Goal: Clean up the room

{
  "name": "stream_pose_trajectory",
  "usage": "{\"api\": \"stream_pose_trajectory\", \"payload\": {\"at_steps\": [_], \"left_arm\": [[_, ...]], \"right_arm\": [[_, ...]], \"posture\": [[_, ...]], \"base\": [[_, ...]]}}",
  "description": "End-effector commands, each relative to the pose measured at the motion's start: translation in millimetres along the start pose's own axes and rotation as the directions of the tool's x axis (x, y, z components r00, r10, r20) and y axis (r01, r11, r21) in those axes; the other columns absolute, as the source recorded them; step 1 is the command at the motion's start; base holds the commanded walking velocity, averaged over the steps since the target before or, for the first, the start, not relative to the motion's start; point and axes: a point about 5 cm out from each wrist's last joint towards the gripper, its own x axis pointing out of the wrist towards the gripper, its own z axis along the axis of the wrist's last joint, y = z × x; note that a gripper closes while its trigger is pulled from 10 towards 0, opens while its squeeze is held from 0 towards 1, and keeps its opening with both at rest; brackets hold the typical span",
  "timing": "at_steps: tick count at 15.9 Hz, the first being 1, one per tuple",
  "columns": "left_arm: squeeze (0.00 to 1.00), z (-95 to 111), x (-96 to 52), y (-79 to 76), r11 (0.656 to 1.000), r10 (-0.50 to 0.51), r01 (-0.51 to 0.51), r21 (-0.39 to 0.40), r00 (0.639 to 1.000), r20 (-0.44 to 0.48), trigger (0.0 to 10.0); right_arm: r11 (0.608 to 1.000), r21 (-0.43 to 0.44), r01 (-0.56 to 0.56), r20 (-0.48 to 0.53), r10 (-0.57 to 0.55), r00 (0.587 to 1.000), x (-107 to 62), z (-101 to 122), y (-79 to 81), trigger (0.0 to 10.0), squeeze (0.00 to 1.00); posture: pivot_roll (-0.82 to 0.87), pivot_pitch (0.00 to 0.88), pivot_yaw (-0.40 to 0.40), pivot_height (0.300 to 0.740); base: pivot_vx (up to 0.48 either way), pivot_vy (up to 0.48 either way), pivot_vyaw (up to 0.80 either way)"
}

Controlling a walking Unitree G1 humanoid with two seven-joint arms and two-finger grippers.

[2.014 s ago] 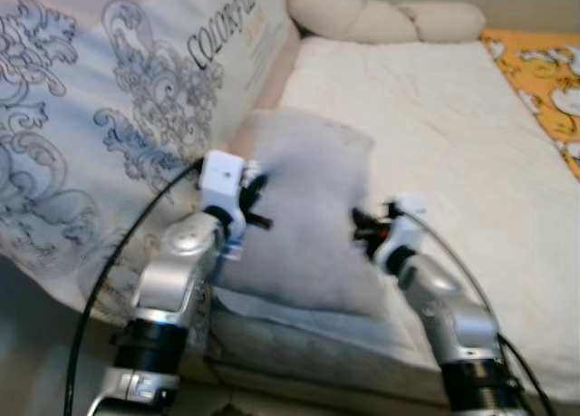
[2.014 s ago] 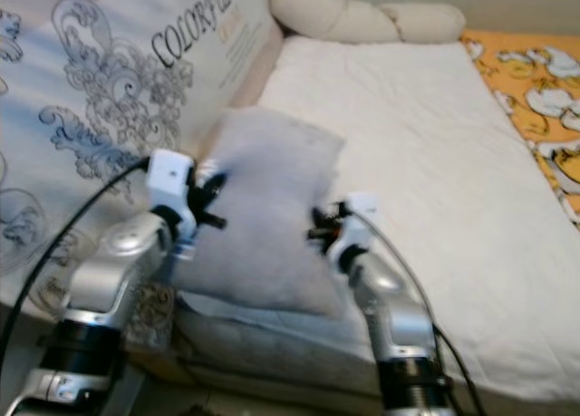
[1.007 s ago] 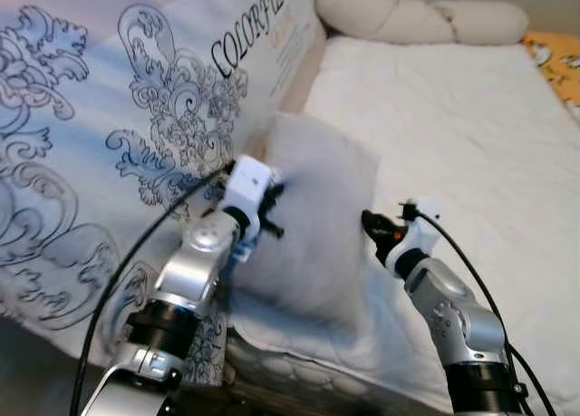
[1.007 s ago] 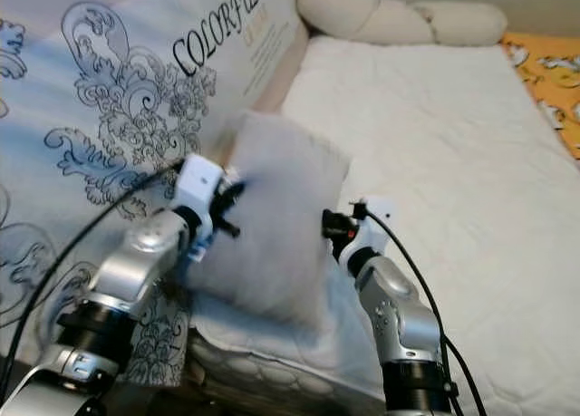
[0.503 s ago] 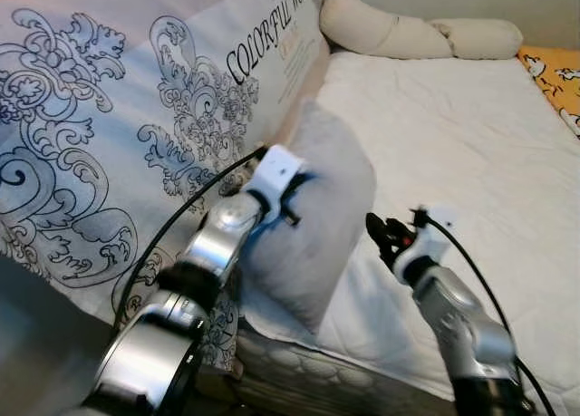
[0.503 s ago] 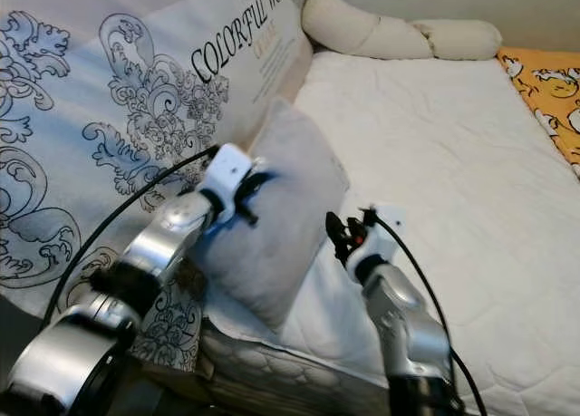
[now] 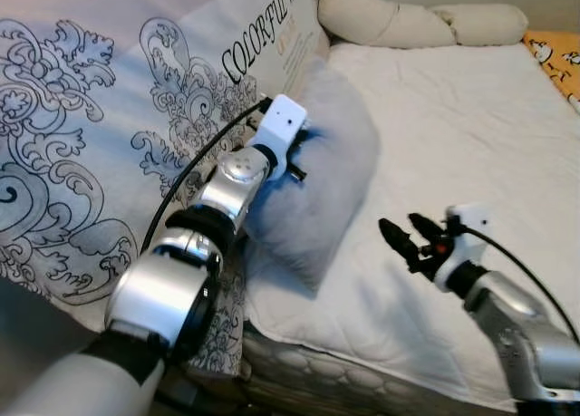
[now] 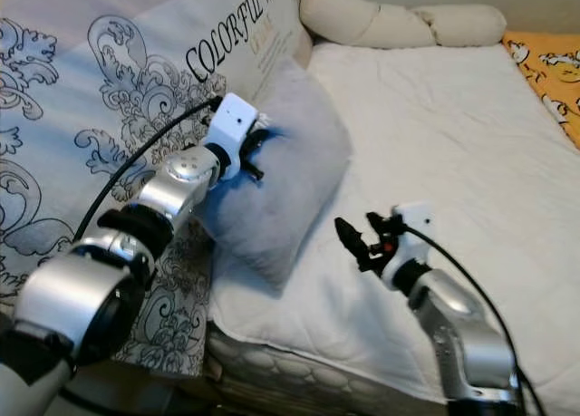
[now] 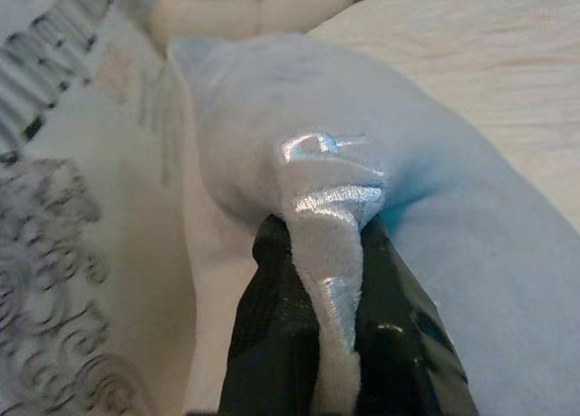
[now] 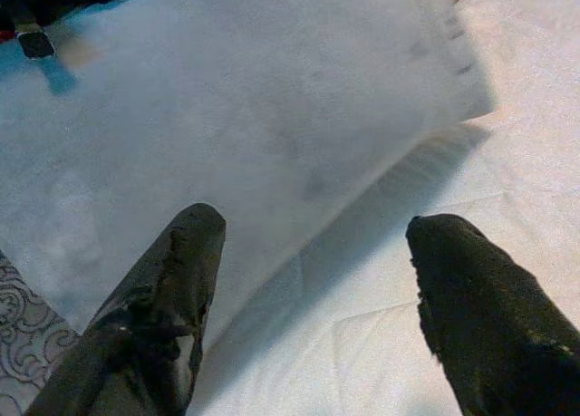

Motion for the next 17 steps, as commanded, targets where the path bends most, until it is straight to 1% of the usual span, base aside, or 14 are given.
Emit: {"api": "stream_pose_trajectory", "payload": {"at_steps": [1, 2, 5, 6, 8, 9, 10, 11, 12, 14, 15, 16, 17], "left_arm": [[0.0, 13, -1.0, 17.5, 0.996, 0.086, -0.085, -0.016, 0.996, 0.036, 10.0], [0.0, 9, -1.9, 19.6, 0.995, 0.103, -0.102, -0.016, 0.995, 0.017, 10.0], [0.0, -11, -5.1, 17.7, 0.991, 0.131, -0.131, 0.015, 0.99, -0.052, 10.0], [0.0, -21, -7.0, 16.4, 0.988, 0.154, -0.154, -0.002, 0.985, -0.083, 10.0], [0.0, -35, -10.1, 13.8, 0.98, 0.189, -0.195, -0.044, 0.975, -0.115, 10.0], [0.04, -41, -11.7, 12.5, 0.976, 0.201, -0.21, -0.057, 0.971, -0.126, 10.0], [0.44, -43, -12.4, 12.6, 0.975, 0.205, -0.215, -0.06, 0.97, -0.13, 10.0], [0.89, -46, -13.4, 13.1, 0.973, 0.207, -0.218, -0.075, 0.969, -0.137, 10.0], [1.0, -46, -13.7, 13.4, 0.975, 0.199, -0.21, -0.078, 0.971, -0.136, 10.0], [1.0, -41, -14.8, 18.4, 0.985, 0.17, -0.173, -0.028, 0.982, -0.085, 10.0], [1.0, -38, -15.3, 19.0, 0.991, 0.116, -0.119, -0.057, 0.992, -0.051, 10.0], [1.0, -34, -16.4, 22.4, 0.993, 0.091, -0.092, -0.079, 0.996, -0.016, 10.0], [1.0, -31, -17.2, 24.6, 0.993, 0.067, -0.066, -0.095, 0.998, 0.01, 10.0]], "right_arm": [[1.0, 0.001, -0.007, 0.017, 0.007, 1.0, -5.9, 7, -0.1, 10.0, 1.0], [1.0, -0.002, -0.015, 0.018, 0.015, 1.0, -8.1, 8, 1.5, 10.0, 1.0], [0.999, -0.035, -0.016, 0.013, 0.017, 1.0, -13.2, 11, 4.2, 10.0, 1.0], [0.999, -0.034, -0.027, 0.032, 0.028, 0.999, -15.7, 14, 5.9, 10.0, 1.0], [0.996, -0.012, -0.089, 0.1, 0.09, 0.991, -21.9, 22, 11.6, 10.0, 1.0], [0.993, -0.012, -0.121, 0.127, 0.122, 0.984, -26.8, 26, 13.7, 10.0, 1.0], [0.991, -0.016, -0.129, 0.131, 0.13, 0.983, -28.3, 27, 14.0, 10.0, 1.0], [0.99, -0.02, -0.142, 0.134, 0.143, 0.981, -30.7, 28, 14.2, 10.0, 1.0], [0.989, -0.021, -0.145, 0.133, 0.146, 0.98, -31.8, 29, 13.8, 10.0, 1.0], [0.988, -0.019, -0.151, 0.13, 0.152, 0.98, -34.5, 30, 8.8, 10.0, 1.0], [0.989, -0.046, -0.142, 0.118, 0.147, 0.982, -34.8, 30, 6.2, 10.0, 1.0], [0.989, -0.066, -0.129, 0.097, 0.135, 0.986, -34.4, 28, 3.3, 10.0, 1.0], [0.99, -0.058, -0.129, 0.097, 0.135, 0.986, -34.2, 27, 2.6, 10.0, 1.0]], "posture": [[-0.28, 0.0, 0.135, 0.74], [-0.29, 0.0, 0.138, 0.74], [-0.31, 0.0, 0.138, 0.74], [-0.32, 0.0, 0.141, 0.74], [-0.33, 0.0, 0.144, 0.74], [-0.33, 0.0, 0.144, 0.74], [-0.33, 0.0, 0.143, 0.74], [-0.33, 0.0, 0.138, 0.74], [-0.33, 0.0, 0.137, 0.74], [-0.3, 0.0, 0.12, 0.74], [-0.28, 0.0, 0.108, 0.74], [-0.28, 0.0, 0.108, 0.74], [-0.27, 0.0, 0.101, 0.74]], "base": [[0.0, 0.0, 0.0], [0.0, 0.0, 0.0], [0.0, 0.0, 0.0], [0.0, 0.0, 0.0], [0.0, 0.0, 0.0], [0.0, 0.0, 0.0], [0.0, 0.0, 0.0], [0.0, 0.0, 0.0], [0.0, 0.0, 0.0], [0.0, 0.0, 0.0], [0.0, 0.0, 0.0], [0.0, 0.0, 0.0], [0.0, 0.0, 0.0]]}}
